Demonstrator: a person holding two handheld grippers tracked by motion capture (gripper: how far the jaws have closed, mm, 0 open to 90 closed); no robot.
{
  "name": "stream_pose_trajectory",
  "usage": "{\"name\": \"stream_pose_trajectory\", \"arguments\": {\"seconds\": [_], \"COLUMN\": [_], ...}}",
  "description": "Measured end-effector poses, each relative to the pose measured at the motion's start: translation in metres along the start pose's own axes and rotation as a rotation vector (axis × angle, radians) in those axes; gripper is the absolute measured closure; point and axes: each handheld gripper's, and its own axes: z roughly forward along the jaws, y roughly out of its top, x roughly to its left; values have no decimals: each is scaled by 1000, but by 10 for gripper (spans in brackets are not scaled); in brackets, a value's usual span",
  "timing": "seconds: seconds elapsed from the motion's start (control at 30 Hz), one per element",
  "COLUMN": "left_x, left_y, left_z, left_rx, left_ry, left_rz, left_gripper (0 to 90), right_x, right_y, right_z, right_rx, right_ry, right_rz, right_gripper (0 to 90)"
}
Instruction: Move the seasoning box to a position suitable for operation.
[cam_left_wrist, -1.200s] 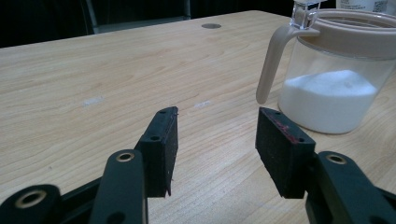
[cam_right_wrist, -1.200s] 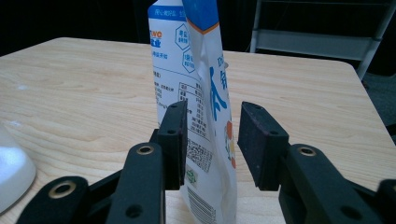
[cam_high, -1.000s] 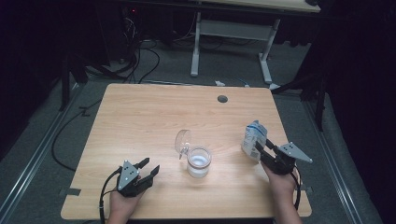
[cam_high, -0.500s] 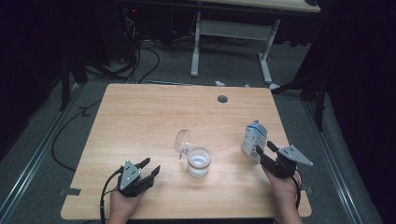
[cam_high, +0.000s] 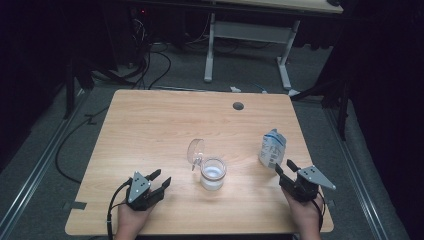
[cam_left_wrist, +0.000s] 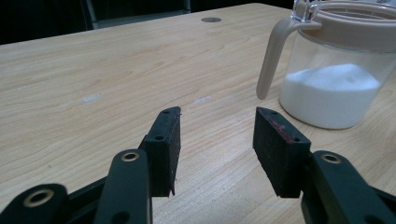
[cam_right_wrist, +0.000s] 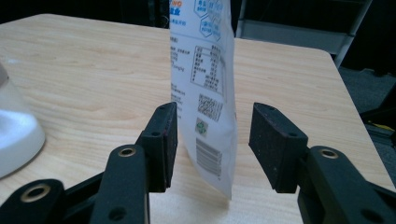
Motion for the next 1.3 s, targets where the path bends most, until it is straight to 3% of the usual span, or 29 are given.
{"name": "stream_pose_trajectory", "arguments": {"seconds": [0.17,0.53,0.73,1.03,1.3], "left_x": [0,0,-1,-6,-10], "left_y": [0,1,3,5,12], "left_z": [1,1,0,-4,-4], "left_rx": [9,15,22,37,53], "left_ry": [15,24,29,34,52], "left_rz": [-3,-9,-19,-70,-115], "left_gripper": [526,527,523,523,612], "right_x": [5,25,41,58,76], "right_y": [-3,-1,-2,-5,-6], "right_z": [-6,-4,4,23,39], "right_rx": [1,10,22,47,81], "right_ry": [-8,27,64,127,196], "right_rz": [-13,-49,-77,-115,-130], "right_gripper": [534,557,545,527,612]}}
